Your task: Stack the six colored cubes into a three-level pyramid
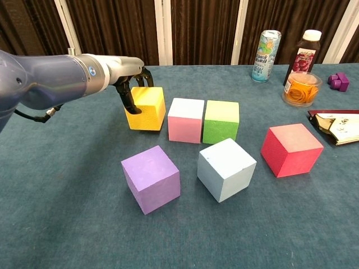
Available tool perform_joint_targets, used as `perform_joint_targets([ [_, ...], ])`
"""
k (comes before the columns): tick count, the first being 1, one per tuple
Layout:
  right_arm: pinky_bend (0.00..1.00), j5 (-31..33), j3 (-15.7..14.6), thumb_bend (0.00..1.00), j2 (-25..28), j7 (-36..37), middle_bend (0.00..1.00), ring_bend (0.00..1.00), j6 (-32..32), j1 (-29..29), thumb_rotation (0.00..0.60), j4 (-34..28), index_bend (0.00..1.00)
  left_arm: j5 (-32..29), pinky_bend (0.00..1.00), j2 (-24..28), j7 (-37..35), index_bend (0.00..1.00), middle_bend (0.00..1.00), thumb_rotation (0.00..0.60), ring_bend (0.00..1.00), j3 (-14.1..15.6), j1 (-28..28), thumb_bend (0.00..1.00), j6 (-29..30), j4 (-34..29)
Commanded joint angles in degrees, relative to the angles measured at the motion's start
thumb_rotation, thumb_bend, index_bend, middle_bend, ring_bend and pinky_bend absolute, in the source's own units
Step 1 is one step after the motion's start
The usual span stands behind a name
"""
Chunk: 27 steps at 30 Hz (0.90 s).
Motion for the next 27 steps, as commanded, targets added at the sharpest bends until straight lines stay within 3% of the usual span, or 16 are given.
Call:
perform_joint_targets([
  [1, 0.00, 0.10, 0.01, 0.16, 0.04, -0.06, 0.03, 0.02, -0.13, 0.05, 0.600, -0.07, 0.00, 0.05, 0.00, -0.27, 0.03, 0.23, 0.24, 0.600, 0.00, -0.18, -0.13, 0.37, 0.01, 0.15],
  [27, 0.00, 0.86, 0.49, 0.16, 0.54, 1.04, 0.03, 0.02, -0.07, -0.19, 0.600, 0.14, 0.00, -1.28, 0.00, -1.55, 1.73, 0.23, 0.23, 0.600, 0.00, -0.71, -0.89, 0.37, 0.67, -0.29],
])
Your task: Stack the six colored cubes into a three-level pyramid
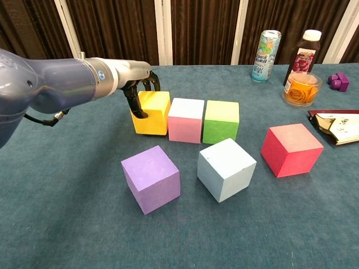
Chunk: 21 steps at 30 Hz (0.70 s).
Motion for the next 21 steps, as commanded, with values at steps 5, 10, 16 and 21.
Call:
perform_joint_targets([
  [5, 0.00, 0.03, 0.01, 0.16, 0.06, 0.17, 0.03, 0.02, -0.11, 0.02, 0.600, 0.09, 0.00, 0.02, 0.00, -0.52, 0.23, 0.23, 0.23, 0.600, 0.00, -0.23, -0.25, 0.37, 0.30, 0.13],
  [10, 0.00, -0.05, -0.05, 0.16, 0.03, 0.15, 0.03, 0.02, -0.21, 0.07, 0.600, 0.08, 0.00, -0.35, 0.00, -0.82, 0.76, 0.23, 0.23, 0.600, 0.00, -0.27, -0.46, 0.37, 0.46, 0.26],
  [16, 0.00, -0.03, -0.07, 0.16, -0.01, 0.23, 0.03, 0.02, -0.31, 0.10, 0.600, 0.18, 0.00, -0.58, 0.00, -1.11, 1.01, 0.23, 0.23, 0.600, 0.00, -0.35, -0.52, 0.37, 0.55, 0.53],
  [21, 0.00, 0.07, -0.02, 0.16, 0.00, 0.24, 0.03, 0.02, -0.34, 0.12, 0.600, 0.20, 0.00, -0.56, 0.00, -1.60, 1.10, 0.23, 0.23, 0.600, 0.00, -0.34, -0.62, 0.37, 0.27, 1.05],
])
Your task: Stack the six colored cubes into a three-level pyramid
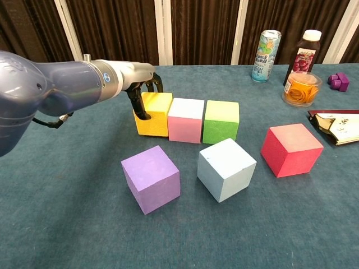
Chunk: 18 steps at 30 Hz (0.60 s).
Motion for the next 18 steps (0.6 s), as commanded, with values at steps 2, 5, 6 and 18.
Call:
perform_joint_targets([
  [2, 0.00, -0.01, -0.01, 0.16, 0.03, -0.01, 0.03, 0.02, -0.01, 0.00, 0.600, -0.05, 0.00, 0.03, 0.00, -0.38, 0.15, 0.23, 0.23, 0.600, 0.00, 0.00, -0.14, 0.37, -0.13, 0.36],
  [5, 0.00, -0.05, 0.00, 0.16, 0.05, 0.02, 0.03, 0.02, 0.04, 0.00, 0.600, -0.05, 0.00, -0.08, 0.00, -0.68, 0.37, 0.23, 0.23, 0.600, 0.00, -0.04, -0.25, 0.37, -0.05, 0.57],
  [6, 0.00, -0.03, 0.00, 0.16, 0.09, 0.03, 0.03, 0.02, -0.03, 0.01, 0.600, -0.07, 0.00, -0.16, 0.00, -0.78, 0.46, 0.23, 0.23, 0.600, 0.00, -0.05, -0.29, 0.37, -0.03, 0.62],
  [18, 0.00, -0.04, -0.02, 0.16, 0.24, 0.36, 0.03, 0.02, 0.02, -0.09, 0.600, 0.01, 0.00, -0.25, 0.00, -1.58, 1.32, 0.21, 0.22, 0.600, 0.00, -0.22, -0.42, 0.36, 0.89, 0.69],
])
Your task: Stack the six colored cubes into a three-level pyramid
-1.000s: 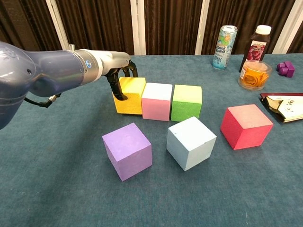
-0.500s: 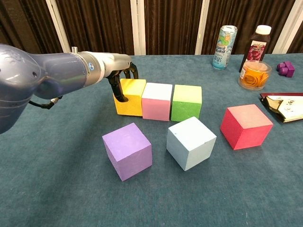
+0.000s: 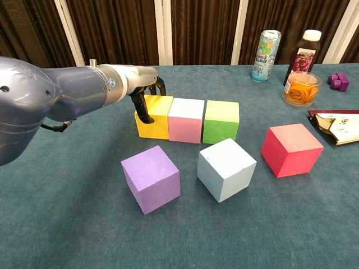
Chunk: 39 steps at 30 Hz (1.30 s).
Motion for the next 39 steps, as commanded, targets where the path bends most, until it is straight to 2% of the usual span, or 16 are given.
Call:
perform_joint_targets([
  [1, 0.00, 0.01, -0.02, 0.16, -0.01, -0.04, 0.03, 0.02, -0.05, 0.01, 0.600, 0.00, 0.00, -0.10, 0.00, -0.01, 0.23, 0.21, 0.21, 0.600, 0.00, -0.06, -0.01, 0.36, 0.20, -0.12],
  [17, 0.00, 0.57, -0.03, 0.16, 0.05, -0.72, 0.03, 0.02, -0.49, 0.13, 0.600, -0.26, 0.00, -1.26, 0.00, 1.30, 2.65, 0.08, 0.10, 0.600, 0.00, -0.01, -0.31, 0.36, 0.14, -2.53],
  [22, 0.00, 0.57, 0.00, 0.16, 0.03, -0.80, 0.03, 0.02, -0.41, 0.14, 0.600, -0.22, 0.00, -0.73, 0.00, 2.97, 2.56, 0.07, 0.06, 0.600, 0.00, -0.38, -0.24, 0.36, 0.35, -5.48],
  [25, 0.00, 0.64, 0.01, 0.16, 0.00, -0.79, 0.03, 0.02, -0.49, 0.17, 0.600, 0.03, 0.00, 1.92, 0.00, 5.38, -0.03, 0.07, 0.03, 0.600, 0.00, -1.74, 0.70, 0.36, 1.20, -9.19],
  [30, 0.00, 1.17, -0.11, 0.16, -0.17, -1.44, 0.03, 0.02, -1.29, 0.45, 0.600, 0.32, 0.00, 15.36, 0.00, 11.62, -10.92, 0.08, 0.02, 0.600, 0.00, -3.76, 6.07, 0.35, 4.96, -18.14],
  [33, 0.00, 0.92, -0.50, 0.16, -0.27, -1.47, 0.03, 0.02, -2.19, 0.79, 0.600, 0.37, 0.00, 25.24, 0.00, 18.26, -19.57, 0.08, 0.02, 0.600, 0.00, -3.10, 12.23, 0.35, 7.27, -25.78],
  [35, 0.00, 0.47, -1.01, 0.16, -0.17, -0.90, 0.04, 0.02, -3.32, 1.13, 0.600, 0.14, 0.00, 30.21, 0.00, 23.40, -23.62, 0.09, 0.02, 0.600, 0.00, -1.15, 16.59, 0.35, 8.34, -30.15],
  [39, 0.00, -0.73, -2.30, 0.15, 0.40, 2.06, 0.03, 0.02, -7.58, 2.55, 0.600, -0.46, 0.00, 41.76, 0.00, 35.22, -30.88, 0.11, 0.03, 0.600, 0.00, 5.48, 25.75, 0.35, 9.68, -35.01],
])
